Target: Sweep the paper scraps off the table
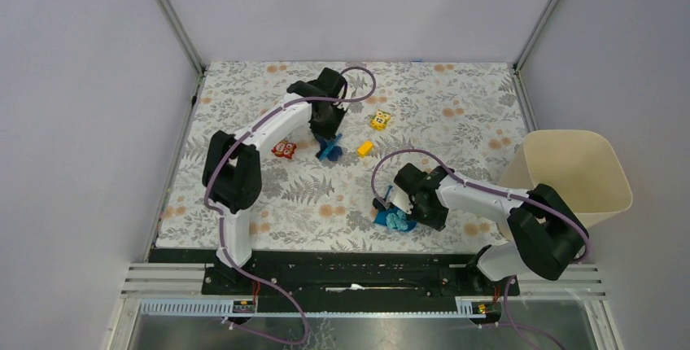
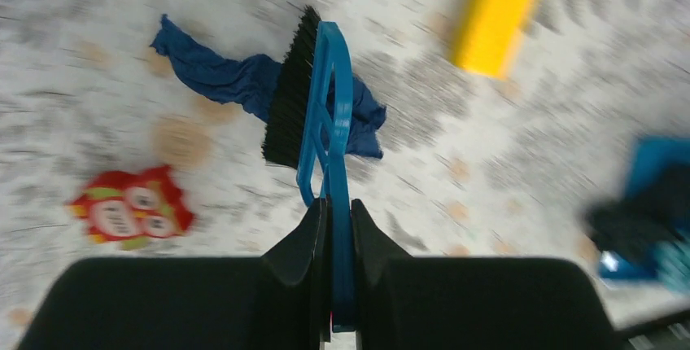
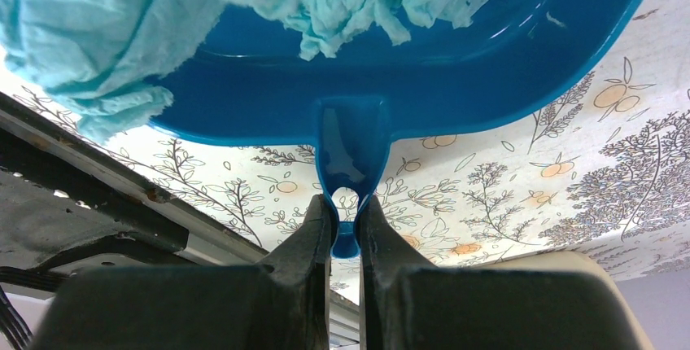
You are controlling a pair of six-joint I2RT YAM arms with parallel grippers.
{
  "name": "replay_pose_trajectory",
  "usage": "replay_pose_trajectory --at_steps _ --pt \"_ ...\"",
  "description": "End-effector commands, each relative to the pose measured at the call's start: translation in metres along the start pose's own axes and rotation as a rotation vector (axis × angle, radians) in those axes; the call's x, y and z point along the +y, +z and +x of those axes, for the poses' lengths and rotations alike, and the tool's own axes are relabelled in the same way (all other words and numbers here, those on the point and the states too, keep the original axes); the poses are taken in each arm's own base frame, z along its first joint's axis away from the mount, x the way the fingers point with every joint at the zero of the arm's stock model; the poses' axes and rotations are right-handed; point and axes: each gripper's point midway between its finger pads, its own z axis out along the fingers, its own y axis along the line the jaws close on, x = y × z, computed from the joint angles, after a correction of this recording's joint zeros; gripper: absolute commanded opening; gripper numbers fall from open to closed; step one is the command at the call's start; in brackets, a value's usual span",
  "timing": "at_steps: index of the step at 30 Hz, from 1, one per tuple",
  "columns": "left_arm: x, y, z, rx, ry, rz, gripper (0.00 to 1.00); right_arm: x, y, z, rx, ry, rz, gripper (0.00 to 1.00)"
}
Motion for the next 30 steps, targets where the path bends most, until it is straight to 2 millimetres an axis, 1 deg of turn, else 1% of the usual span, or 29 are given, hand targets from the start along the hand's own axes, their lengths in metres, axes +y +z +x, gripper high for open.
replay_pose_trajectory --at_steps 1,3,5,7,9,12,14,15,17,19,21,22,27,29,30 --pt "-0.085 -0.037 0.037 0.089 -0.112 0.432 0.00 0.002 0.000 -0.004 0.000 0.002 -0.006 0.00" --pt "-0.103 -0.049 0.052 0.107 -0.127 0.524 0.00 0.001 0.000 -0.005 0.004 0.002 -0.006 0.00" --pt "-0.122 -0.052 0.072 0.139 -0.131 0.593 0.00 -0.001 -0.001 -0.006 0.012 0.003 -0.001 0.00" --pt "-0.141 -0.061 0.080 0.128 -0.123 0.671 0.00 -0.002 0.000 -0.008 0.019 0.002 -0.004 0.00" --pt "-0.161 -0.075 0.080 0.094 -0.126 0.761 0.00 -0.002 0.000 -0.010 0.023 0.004 -0.008 0.00" --pt "-0.192 -0.106 0.077 0.044 -0.129 0.928 0.00 -0.002 0.001 -0.010 0.029 0.004 -0.012 0.00" --pt "-0.202 -0.123 0.072 0.003 -0.118 0.978 0.00 -0.003 0.000 -0.009 0.029 0.007 -0.002 0.00" --pt "-0.201 -0.128 0.066 -0.031 -0.113 0.960 0.00 -0.005 -0.001 -0.009 0.030 0.009 0.007 0.00" --pt "-0.193 -0.129 0.060 -0.066 -0.110 0.888 0.00 -0.006 -0.003 -0.008 0.028 0.009 0.015 0.00" --pt "-0.172 -0.120 0.050 -0.117 -0.103 0.726 0.00 -0.005 -0.006 -0.009 0.012 0.009 0.014 0.00" --pt "-0.148 -0.111 0.046 -0.139 -0.102 0.563 0.00 -0.003 -0.012 -0.011 -0.018 0.001 0.005 0.00" --pt "-0.139 -0.109 0.044 -0.152 -0.101 0.507 0.00 -0.003 -0.014 -0.012 -0.029 -0.001 0.002 0.00" --pt "-0.112 -0.116 0.034 -0.239 -0.084 0.378 0.00 -0.004 -0.028 -0.018 -0.095 -0.021 0.009 0.00" --pt "-0.098 -0.119 0.030 -0.286 -0.090 0.318 0.00 -0.006 -0.033 -0.021 -0.116 -0.022 0.016 0.00" --pt "-0.088 -0.120 0.029 -0.315 -0.102 0.278 0.00 -0.007 -0.035 -0.023 -0.127 -0.025 0.021 0.00"
